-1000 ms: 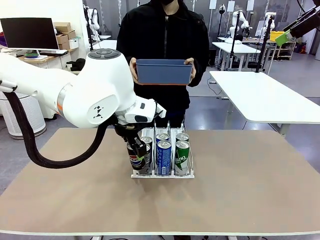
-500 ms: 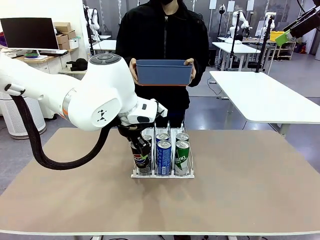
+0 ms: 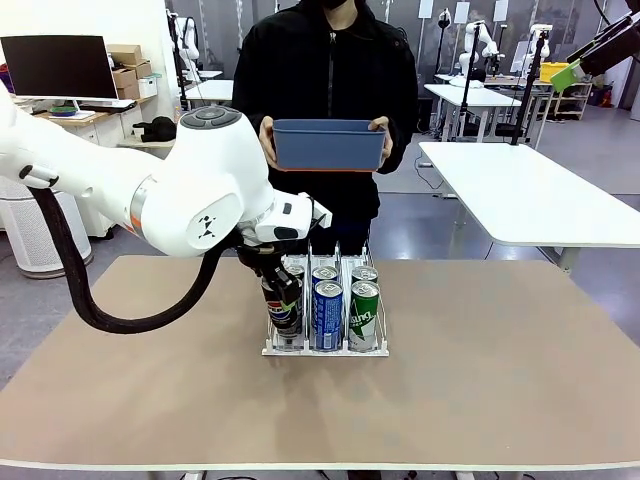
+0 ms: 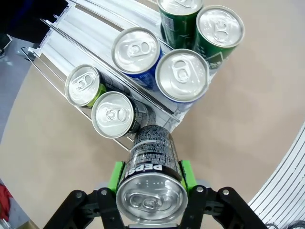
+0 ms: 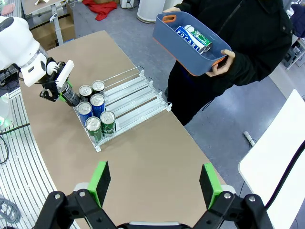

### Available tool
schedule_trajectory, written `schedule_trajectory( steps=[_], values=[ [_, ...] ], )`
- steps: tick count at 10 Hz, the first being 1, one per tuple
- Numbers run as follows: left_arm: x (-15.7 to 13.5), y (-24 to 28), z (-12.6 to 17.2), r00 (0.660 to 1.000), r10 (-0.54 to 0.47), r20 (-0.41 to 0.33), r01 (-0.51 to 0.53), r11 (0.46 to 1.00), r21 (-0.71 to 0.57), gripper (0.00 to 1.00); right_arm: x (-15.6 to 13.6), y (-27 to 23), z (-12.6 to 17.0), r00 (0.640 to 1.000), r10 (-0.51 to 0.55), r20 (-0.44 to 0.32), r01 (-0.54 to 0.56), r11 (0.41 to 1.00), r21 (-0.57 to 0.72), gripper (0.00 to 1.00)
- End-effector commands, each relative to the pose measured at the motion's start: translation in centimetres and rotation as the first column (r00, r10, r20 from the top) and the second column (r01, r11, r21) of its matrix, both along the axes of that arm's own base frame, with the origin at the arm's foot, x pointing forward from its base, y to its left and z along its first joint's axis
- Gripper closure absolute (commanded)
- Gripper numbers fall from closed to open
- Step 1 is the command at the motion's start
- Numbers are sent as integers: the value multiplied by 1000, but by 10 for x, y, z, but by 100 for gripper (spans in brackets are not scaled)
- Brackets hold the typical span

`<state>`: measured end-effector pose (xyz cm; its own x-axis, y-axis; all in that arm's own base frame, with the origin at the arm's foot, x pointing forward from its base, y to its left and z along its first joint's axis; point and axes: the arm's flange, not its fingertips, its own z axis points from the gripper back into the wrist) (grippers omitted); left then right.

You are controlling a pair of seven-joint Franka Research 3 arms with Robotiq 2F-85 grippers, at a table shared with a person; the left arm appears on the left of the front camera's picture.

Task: Fill the beverage cans into the dispenser.
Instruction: Place the picked Pepsi coke in the line of the Automatic Can Dispenser with the same cans.

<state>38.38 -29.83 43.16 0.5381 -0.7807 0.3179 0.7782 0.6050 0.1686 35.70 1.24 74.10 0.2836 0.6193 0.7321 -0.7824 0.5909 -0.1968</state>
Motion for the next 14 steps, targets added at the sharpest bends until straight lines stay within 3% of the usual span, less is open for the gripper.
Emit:
schedule_trajectory(
  steps=[1, 10, 11, 13, 14],
  values=[
    [23, -3, 2, 997, 33, 69, -33, 999, -2, 42, 0, 0, 0, 1000, -1, -1, 1, 1000, 1, 0],
    [35, -24, -44, 1000, -12, -10, 13, 996, 90, 42, 0, 0, 0, 1000, -1, -1, 1, 1000, 1, 0],
    [34, -25, -47, 999, -22, -27, 24, 995, 94, 42, 0, 0, 0, 1000, -1, -1, 1, 1000, 1, 0],
    [35, -25, -53, 991, -33, -132, 43, 996, 75, 42, 0, 0, 0, 1000, -1, -1, 1, 1000, 1, 0],
    [30, -20, -49, 997, -43, -58, 48, 995, 84, 42, 0, 0, 0, 1000, -1, -1, 1, 1000, 1, 0]
  ],
)
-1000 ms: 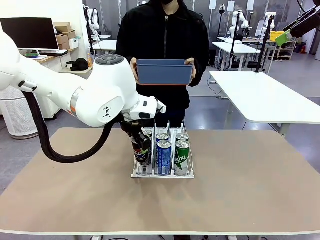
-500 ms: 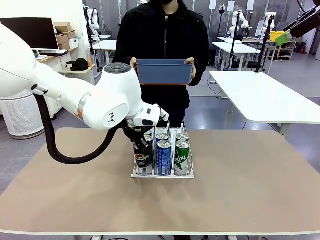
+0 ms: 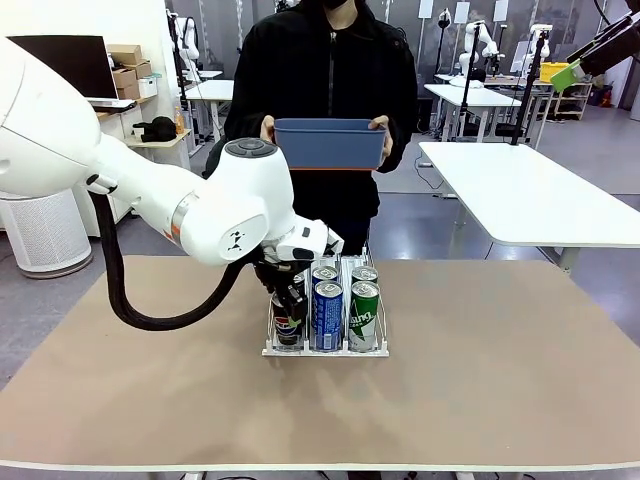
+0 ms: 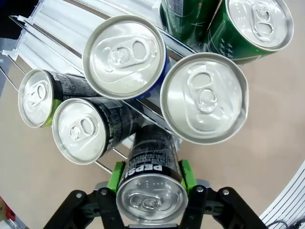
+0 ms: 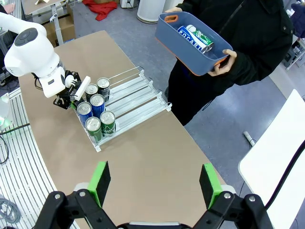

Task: Fill the beverage cans into the dispenser.
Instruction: Place the picked Pepsi coke in the line of the Automatic Can Dispenser with the same cans.

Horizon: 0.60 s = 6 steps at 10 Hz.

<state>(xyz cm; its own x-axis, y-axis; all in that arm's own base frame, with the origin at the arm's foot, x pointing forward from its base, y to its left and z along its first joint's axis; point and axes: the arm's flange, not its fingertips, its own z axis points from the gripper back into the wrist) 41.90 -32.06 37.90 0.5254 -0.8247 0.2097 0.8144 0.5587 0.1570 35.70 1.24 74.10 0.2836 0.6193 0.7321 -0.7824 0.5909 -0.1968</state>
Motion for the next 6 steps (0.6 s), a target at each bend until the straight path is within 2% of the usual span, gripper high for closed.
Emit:
schedule_trajectory(
  steps=[1, 2, 5, 6],
  values=[
    [-5, 3, 4, 1000, -6, 19, 6, 1000, 0, 42, 0, 0, 0, 1000, -1, -1, 1, 1000, 1, 0],
    [-5, 3, 4, 1000, -6, 19, 6, 1000, 0, 42, 0, 0, 0, 1000, -1, -1, 1, 1000, 1, 0],
    [3, -1, -9, 999, 17, -44, -18, 1000, -21, 42, 0, 0, 0, 1000, -1, -1, 1, 1000, 1, 0],
    [3, -1, -7, 999, 16, -36, -16, 1000, -20, 30, 0, 0, 0, 1000, -1, -1, 1, 1000, 1, 0]
  ],
)
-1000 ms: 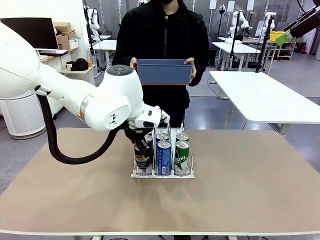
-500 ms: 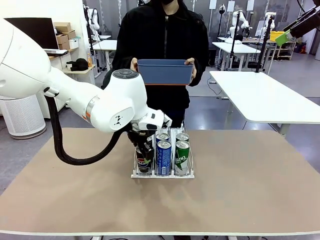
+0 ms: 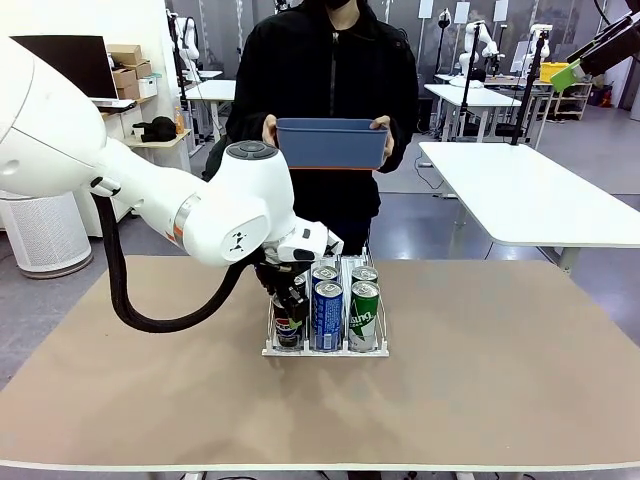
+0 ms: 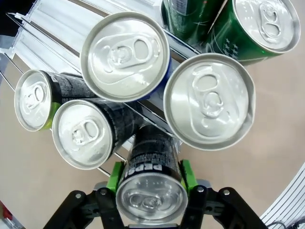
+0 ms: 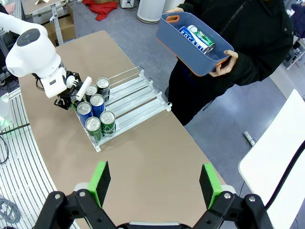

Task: Fill the beverage cans into the dispenser.
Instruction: Place the picked Pepsi coke in the line of the Automatic Can Dispenser with the same cans.

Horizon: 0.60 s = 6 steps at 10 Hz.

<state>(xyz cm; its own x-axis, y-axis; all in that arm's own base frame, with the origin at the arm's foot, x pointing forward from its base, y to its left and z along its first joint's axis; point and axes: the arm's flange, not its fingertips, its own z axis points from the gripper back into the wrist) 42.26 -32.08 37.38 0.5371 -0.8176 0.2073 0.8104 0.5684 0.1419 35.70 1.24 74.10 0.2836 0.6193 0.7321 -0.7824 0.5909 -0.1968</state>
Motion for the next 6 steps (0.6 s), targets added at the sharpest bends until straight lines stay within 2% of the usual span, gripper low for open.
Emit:
schedule_trajectory(
  steps=[1, 3, 4, 6],
  values=[
    [-2, 1, 4, 999, 26, -39, -27, 999, -17, 22, 0, 0, 0, 1000, -1, -1, 1, 1000, 1, 0],
    [-10, 3, 24, 996, 86, 1, -86, 996, 5, 2, 0, 0, 0, 1000, -1, -1, 1, 1000, 1, 0],
    [-19, 3, 39, 995, 90, 40, -90, 996, 17, 0, 0, 0, 0, 1000, -1, -1, 1, 1000, 1, 0],
    [-34, 0, 63, 991, 112, 74, -114, 993, 32, 0, 0, 0, 0, 1000, -1, -1, 1, 1000, 1, 0]
  ],
)
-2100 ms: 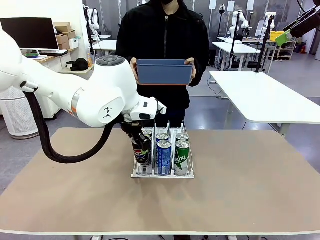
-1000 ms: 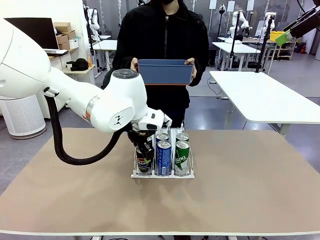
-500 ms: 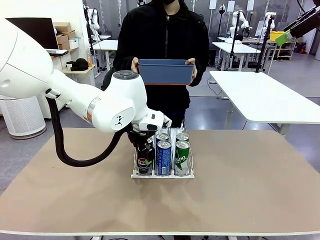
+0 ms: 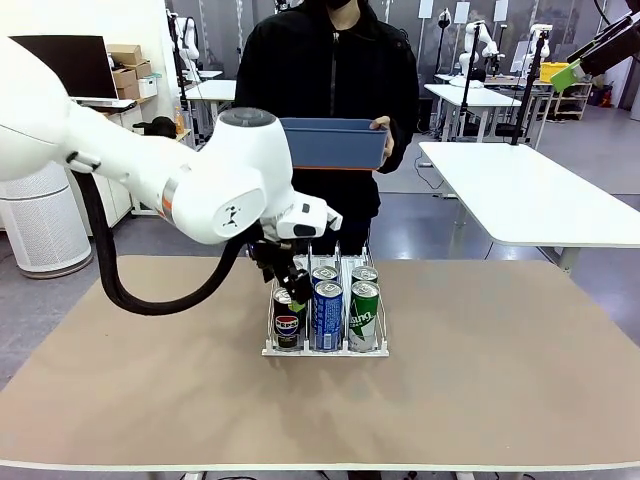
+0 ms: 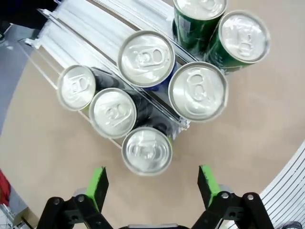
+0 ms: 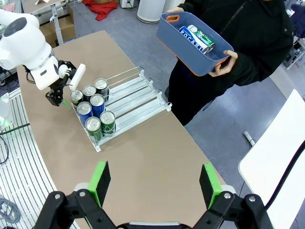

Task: Fill the beverage cans into the dispenser.
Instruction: Place the picked Pepsi coke in the line of the Automatic Can Dispenser with the same cans, then pick up the Sprite handed by the human.

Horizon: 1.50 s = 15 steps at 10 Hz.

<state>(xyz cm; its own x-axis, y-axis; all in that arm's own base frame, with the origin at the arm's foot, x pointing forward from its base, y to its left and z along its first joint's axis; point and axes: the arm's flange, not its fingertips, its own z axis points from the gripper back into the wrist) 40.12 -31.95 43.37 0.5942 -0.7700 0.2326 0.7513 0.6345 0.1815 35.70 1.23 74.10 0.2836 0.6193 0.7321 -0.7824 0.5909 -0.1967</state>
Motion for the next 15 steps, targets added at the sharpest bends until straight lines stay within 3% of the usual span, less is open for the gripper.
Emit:
schedule_trajectory(
  steps=[1, 4, 5, 14, 15],
  values=[
    [-19, 0, 13, 999, 30, 38, -32, 999, 36, 0, 0, 0, 0, 1000, -1, -1, 1, 1000, 1, 0],
    [-34, 0, 24, 996, 48, 81, -50, 998, 27, 0, 0, 0, 0, 1000, -1, -1, 1, 1000, 1, 0],
    [-23, -1, 31, 999, 20, 46, -20, 1000, 11, 0, 0, 0, 0, 1000, -1, -1, 1, 1000, 1, 0],
    [-25, -2, 29, 999, 24, 46, -25, 1000, 13, 0, 0, 0, 0, 1000, -1, -1, 1, 1000, 1, 0],
    [-30, 7, 52, 997, -76, -7, 75, 996, -53, 0, 0, 0, 0, 1000, -1, -1, 1, 1000, 1, 0]
  ],
)
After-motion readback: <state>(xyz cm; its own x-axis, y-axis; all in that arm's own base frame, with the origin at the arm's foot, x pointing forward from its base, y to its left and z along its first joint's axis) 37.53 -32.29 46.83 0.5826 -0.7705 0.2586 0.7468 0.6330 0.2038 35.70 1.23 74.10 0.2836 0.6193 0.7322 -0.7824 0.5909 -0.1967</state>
